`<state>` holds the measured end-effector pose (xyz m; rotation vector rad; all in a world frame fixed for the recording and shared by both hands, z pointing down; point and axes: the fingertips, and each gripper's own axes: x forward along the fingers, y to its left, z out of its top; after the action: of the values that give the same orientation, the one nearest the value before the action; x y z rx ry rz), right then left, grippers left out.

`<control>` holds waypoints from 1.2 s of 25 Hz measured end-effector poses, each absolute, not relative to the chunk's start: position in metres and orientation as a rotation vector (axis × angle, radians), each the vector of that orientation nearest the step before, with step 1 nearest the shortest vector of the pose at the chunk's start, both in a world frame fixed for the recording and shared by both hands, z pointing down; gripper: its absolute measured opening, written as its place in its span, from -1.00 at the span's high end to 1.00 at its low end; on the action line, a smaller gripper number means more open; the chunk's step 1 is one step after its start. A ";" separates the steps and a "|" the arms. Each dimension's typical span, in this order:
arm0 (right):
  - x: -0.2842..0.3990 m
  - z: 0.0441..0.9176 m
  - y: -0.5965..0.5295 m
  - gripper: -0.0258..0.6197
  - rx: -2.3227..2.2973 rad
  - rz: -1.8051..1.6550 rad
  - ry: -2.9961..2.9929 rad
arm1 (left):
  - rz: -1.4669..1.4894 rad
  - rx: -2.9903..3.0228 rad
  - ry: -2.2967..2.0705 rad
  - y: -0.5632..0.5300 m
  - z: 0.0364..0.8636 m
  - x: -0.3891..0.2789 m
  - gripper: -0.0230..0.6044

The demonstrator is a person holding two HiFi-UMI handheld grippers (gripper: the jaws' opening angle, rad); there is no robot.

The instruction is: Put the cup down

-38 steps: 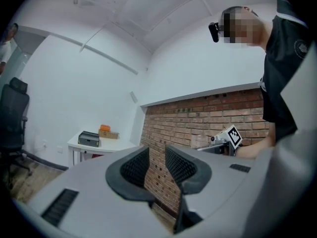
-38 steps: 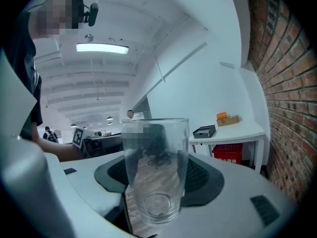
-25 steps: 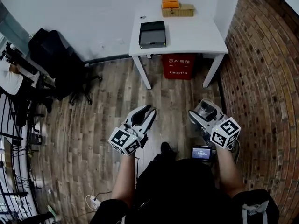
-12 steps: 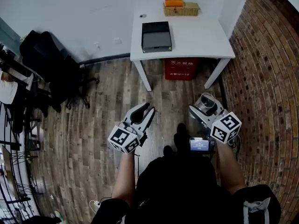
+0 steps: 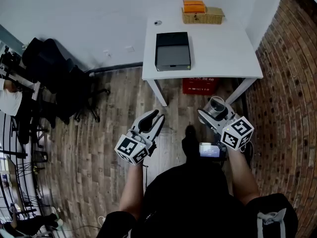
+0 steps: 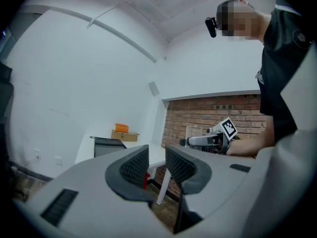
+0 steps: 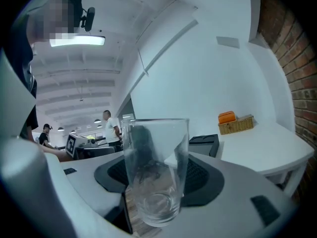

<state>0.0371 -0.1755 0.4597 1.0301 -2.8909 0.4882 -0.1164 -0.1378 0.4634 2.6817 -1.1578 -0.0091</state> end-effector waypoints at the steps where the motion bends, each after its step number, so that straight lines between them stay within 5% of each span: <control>1: 0.036 0.458 -0.192 0.05 1.024 0.485 -2.897 | -0.009 2.683 -1.158 -0.154 0.462 -0.116 0.62; 14: 0.018 0.440 -0.361 0.05 0.872 0.466 -2.944 | 0.001 2.693 -1.146 -0.328 0.443 -0.095 0.62; 30: -0.019 0.450 -0.407 0.05 0.914 0.537 -2.913 | -0.006 2.711 -1.003 -0.378 0.453 -0.100 0.62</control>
<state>-0.0190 -0.4066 0.4503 0.9138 -2.9131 0.5368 -0.1000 -0.3779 0.4532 2.7114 -1.0032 -0.0060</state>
